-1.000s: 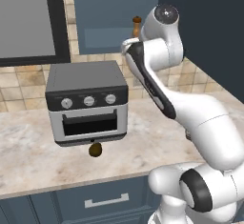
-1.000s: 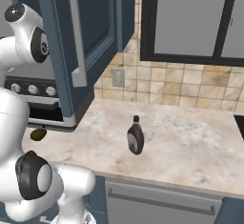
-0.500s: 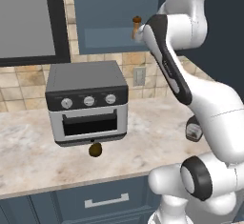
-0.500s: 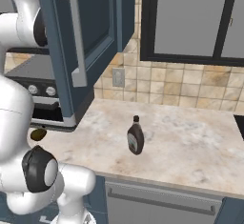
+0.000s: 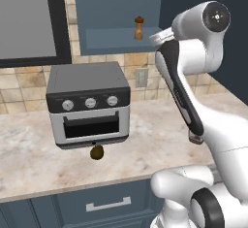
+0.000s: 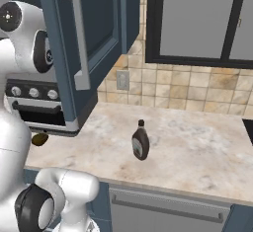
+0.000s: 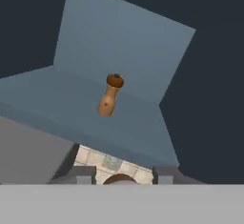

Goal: There are various items on the counter. Only move the condiments/shakers into the cabinet.

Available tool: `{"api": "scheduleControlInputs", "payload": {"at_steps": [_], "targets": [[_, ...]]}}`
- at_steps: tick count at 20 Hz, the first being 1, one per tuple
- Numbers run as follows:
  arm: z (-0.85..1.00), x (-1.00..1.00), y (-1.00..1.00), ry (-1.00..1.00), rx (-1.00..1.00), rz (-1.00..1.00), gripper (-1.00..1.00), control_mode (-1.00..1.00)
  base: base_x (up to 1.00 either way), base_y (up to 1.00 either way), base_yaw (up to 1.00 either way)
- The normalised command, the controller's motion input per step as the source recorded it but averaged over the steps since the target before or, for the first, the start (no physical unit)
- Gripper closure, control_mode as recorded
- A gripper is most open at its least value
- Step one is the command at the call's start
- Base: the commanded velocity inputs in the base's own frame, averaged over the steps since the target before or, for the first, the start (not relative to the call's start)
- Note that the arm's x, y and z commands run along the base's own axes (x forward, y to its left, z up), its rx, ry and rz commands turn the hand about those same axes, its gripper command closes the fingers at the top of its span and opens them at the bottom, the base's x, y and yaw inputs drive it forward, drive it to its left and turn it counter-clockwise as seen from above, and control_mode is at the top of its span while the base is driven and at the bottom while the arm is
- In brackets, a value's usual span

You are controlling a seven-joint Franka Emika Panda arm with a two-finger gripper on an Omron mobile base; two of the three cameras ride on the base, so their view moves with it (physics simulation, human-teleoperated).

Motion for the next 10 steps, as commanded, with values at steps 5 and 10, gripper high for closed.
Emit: {"api": "scheduleControlInputs", "payload": {"at_steps": [5,10], "targets": [[0.08,0.05,-0.20,-0.25,0.07,-0.05,1.00,-1.00,0.00,0.00,0.00],[0.15,0.46,-0.06,-0.03,0.12,-0.05,1.00,-1.00,0.00,0.00,0.00]]}}
